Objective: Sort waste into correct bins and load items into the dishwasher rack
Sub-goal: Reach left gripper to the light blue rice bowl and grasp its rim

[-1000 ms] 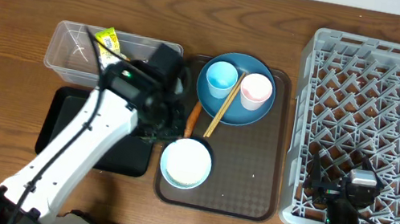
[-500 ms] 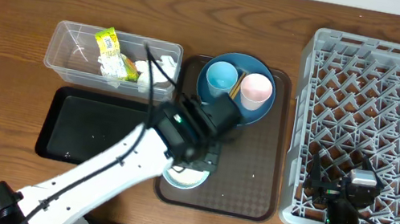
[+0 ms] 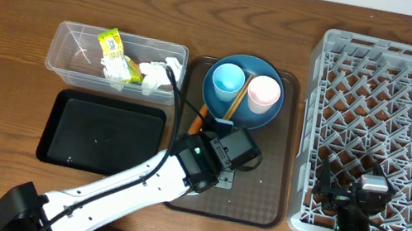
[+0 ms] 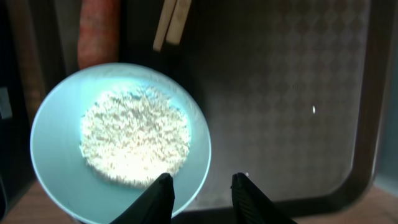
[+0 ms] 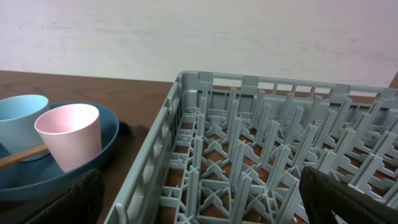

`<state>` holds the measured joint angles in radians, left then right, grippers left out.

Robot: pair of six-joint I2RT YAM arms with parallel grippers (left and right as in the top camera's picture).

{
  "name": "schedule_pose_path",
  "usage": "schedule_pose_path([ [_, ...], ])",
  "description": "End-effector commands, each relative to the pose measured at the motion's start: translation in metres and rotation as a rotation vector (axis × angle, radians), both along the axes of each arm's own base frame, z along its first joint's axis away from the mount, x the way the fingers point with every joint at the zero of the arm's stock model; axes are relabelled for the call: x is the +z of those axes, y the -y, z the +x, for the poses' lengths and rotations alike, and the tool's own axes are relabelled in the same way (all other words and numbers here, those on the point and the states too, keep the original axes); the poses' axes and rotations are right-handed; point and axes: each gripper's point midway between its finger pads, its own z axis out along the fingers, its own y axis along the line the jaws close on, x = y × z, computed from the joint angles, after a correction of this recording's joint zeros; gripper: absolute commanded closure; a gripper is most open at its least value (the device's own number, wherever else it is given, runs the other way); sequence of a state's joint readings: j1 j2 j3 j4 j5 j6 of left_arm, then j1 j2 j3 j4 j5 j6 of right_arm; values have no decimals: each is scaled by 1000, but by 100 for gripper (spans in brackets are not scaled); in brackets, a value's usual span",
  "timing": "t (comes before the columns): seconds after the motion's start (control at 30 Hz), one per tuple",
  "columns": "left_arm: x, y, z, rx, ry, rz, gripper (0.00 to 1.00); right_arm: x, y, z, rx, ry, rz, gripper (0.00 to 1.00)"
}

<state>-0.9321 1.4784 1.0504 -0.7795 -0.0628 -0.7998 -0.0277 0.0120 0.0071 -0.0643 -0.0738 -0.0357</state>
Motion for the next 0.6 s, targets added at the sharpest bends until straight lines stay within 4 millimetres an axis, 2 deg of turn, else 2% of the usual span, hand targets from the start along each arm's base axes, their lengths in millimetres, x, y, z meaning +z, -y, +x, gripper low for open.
schedule_pose_path([
  [0.0, -5, -3, 8, 25, 34, 31, 65, 0, 2, 0, -10, -1, 12, 1],
  [0.57, -44, 4, 15, 25, -3, 95, 64, 0, 2, 0, -10, -1, 12, 1],
])
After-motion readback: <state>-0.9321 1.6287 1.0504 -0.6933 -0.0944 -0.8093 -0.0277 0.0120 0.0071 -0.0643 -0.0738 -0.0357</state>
